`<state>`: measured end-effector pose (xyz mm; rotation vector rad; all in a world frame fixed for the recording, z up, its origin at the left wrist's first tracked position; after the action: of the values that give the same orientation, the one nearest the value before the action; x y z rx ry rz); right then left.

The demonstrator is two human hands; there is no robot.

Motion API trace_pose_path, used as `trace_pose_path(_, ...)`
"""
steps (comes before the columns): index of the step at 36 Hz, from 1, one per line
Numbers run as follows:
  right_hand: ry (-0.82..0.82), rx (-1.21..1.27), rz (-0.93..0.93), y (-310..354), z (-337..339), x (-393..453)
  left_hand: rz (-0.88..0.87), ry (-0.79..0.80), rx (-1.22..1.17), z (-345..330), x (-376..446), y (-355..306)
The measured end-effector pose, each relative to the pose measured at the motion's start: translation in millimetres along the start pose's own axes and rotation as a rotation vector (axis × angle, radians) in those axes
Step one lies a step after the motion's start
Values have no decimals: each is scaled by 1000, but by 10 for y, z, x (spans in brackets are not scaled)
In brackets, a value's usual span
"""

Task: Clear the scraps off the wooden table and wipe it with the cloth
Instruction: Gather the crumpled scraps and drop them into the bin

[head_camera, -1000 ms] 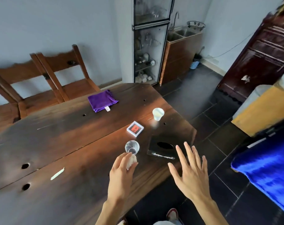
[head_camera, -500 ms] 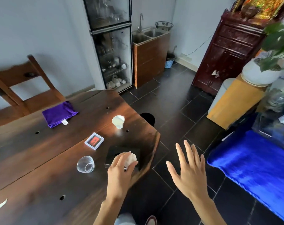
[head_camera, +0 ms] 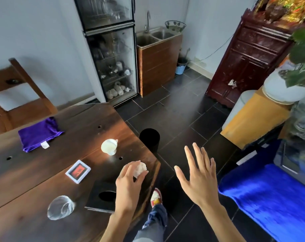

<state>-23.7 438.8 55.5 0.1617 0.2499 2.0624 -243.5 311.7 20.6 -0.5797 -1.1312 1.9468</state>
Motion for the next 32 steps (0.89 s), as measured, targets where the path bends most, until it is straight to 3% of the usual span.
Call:
trace_pose_path(11,101,-32,98,-292,-214,1686,144,-68,-51,-677,1387,-38)
trace_pose_path(24,167,2,176,-495,-309,3249,176,-113,-28,-1130,2643,-142)
trace_pose_path(32,238,-13,334,-665,-517,4309,304,-174,-42,-1593,3412,-148)
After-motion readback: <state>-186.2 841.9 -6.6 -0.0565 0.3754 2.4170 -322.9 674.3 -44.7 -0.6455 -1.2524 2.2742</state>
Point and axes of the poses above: each hand's wrist, its own x-axis towards the middle knuckle, its own z-axis out of the back of the hand, y = z × x, the point moved 10 cm from there along x, towards the middle knuckle, and after that the axes turned 7 degrees about y, right-handed, at the moved point
